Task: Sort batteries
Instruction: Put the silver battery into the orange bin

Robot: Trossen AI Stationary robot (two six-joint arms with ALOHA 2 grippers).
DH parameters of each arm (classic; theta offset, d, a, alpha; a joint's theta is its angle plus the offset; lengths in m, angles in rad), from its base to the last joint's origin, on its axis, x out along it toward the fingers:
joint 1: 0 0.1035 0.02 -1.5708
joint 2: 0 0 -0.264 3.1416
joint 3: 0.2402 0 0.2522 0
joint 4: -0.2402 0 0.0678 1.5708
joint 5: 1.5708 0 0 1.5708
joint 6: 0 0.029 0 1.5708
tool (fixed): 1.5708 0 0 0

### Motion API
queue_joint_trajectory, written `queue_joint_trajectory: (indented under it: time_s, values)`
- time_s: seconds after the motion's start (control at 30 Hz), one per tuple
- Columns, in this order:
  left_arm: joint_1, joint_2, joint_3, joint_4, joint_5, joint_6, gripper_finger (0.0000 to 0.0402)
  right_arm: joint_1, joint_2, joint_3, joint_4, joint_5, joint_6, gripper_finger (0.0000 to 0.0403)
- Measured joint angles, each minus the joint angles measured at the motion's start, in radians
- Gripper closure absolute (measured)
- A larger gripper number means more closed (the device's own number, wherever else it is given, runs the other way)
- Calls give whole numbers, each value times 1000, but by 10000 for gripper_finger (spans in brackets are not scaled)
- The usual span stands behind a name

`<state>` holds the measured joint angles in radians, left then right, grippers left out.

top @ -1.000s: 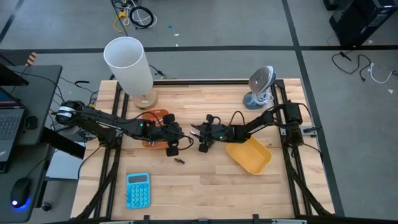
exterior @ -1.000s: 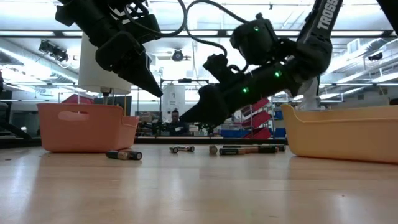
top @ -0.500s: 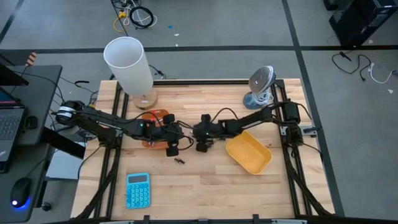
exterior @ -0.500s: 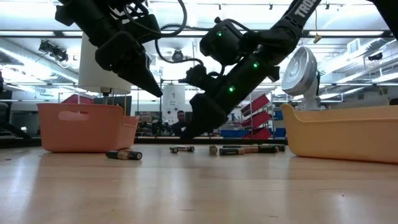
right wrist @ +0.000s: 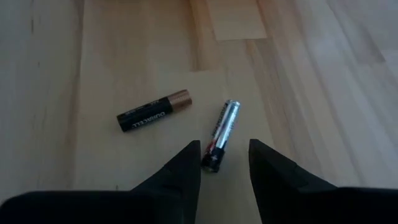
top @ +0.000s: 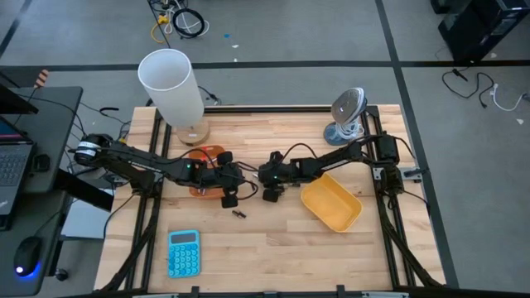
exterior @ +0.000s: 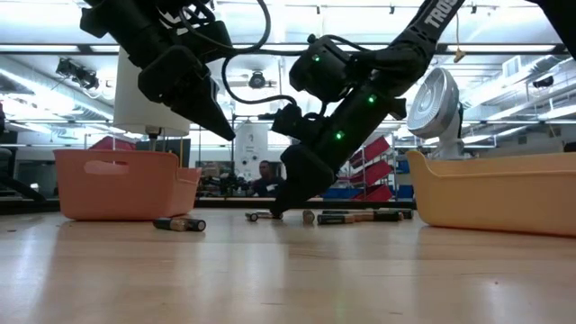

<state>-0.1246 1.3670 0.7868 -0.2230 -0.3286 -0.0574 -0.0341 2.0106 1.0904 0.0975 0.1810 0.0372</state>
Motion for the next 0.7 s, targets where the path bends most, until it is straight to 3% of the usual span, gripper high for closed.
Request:
queue_joint_trajectory:
  time_s: [0.7]
  values:
    - [0,0,0,1,0,-3,338,-15,0,0,-29,-52,-9,374]
